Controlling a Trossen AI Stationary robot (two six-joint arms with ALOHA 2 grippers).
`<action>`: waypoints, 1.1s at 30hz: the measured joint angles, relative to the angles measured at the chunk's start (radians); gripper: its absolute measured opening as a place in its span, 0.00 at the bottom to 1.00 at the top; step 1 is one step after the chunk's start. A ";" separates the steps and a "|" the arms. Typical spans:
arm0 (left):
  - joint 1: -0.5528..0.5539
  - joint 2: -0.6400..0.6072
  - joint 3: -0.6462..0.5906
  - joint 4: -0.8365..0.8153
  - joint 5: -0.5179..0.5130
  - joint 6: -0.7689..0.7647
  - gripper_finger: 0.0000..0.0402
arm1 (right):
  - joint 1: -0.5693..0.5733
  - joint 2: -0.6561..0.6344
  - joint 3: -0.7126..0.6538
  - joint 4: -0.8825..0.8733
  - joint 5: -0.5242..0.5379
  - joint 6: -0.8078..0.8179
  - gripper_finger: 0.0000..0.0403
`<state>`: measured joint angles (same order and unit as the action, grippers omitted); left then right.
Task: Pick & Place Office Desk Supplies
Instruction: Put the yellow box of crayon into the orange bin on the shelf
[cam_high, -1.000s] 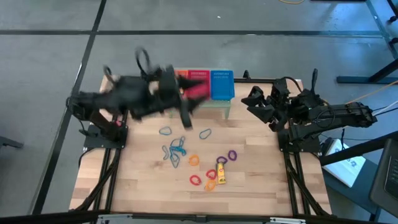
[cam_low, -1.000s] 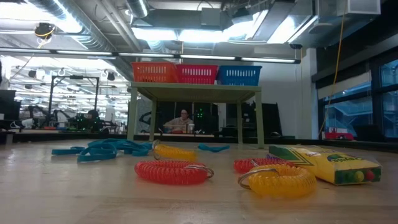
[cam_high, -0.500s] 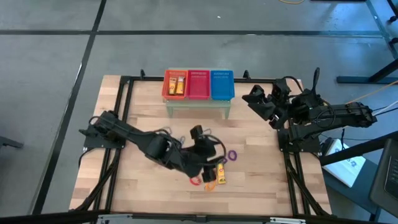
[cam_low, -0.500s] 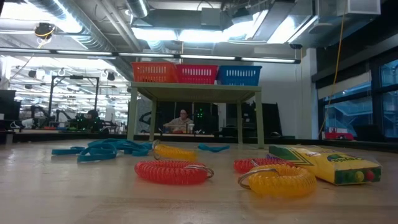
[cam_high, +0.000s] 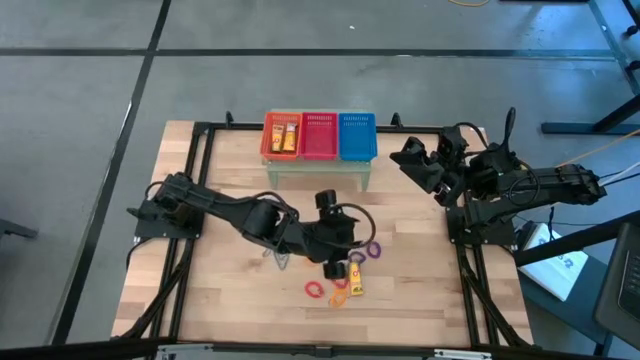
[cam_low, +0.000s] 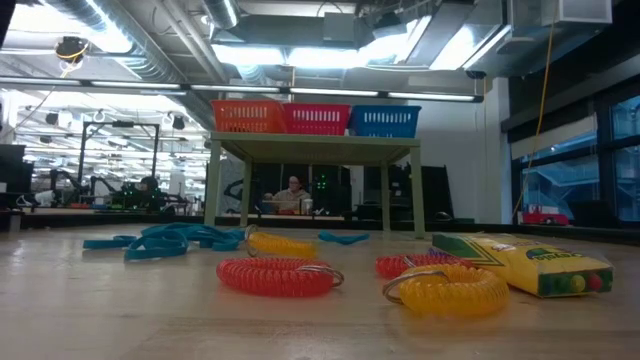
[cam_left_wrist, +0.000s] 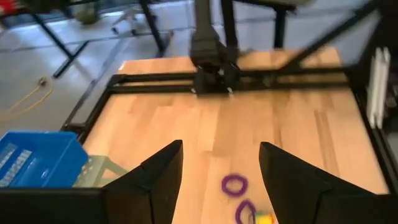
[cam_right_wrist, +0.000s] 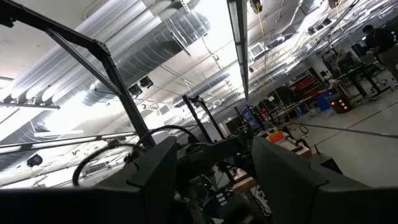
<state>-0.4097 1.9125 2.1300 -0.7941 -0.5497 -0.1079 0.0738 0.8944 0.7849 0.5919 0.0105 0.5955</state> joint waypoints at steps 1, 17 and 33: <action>0.004 0.001 0.000 -0.008 0.012 0.018 0.53 | 0.000 0.000 0.000 0.000 0.000 0.000 0.53; 0.065 0.090 0.000 -0.183 0.174 0.235 0.55 | 0.000 0.000 0.000 -0.001 0.000 -0.004 0.53; 0.091 0.335 0.000 -0.101 0.364 0.562 0.72 | 0.000 0.000 0.000 -0.013 0.000 0.003 0.53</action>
<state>-0.3183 2.2476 2.1300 -0.8947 -0.1862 0.4540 0.0738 0.8948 0.7849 0.5785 0.0109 0.5987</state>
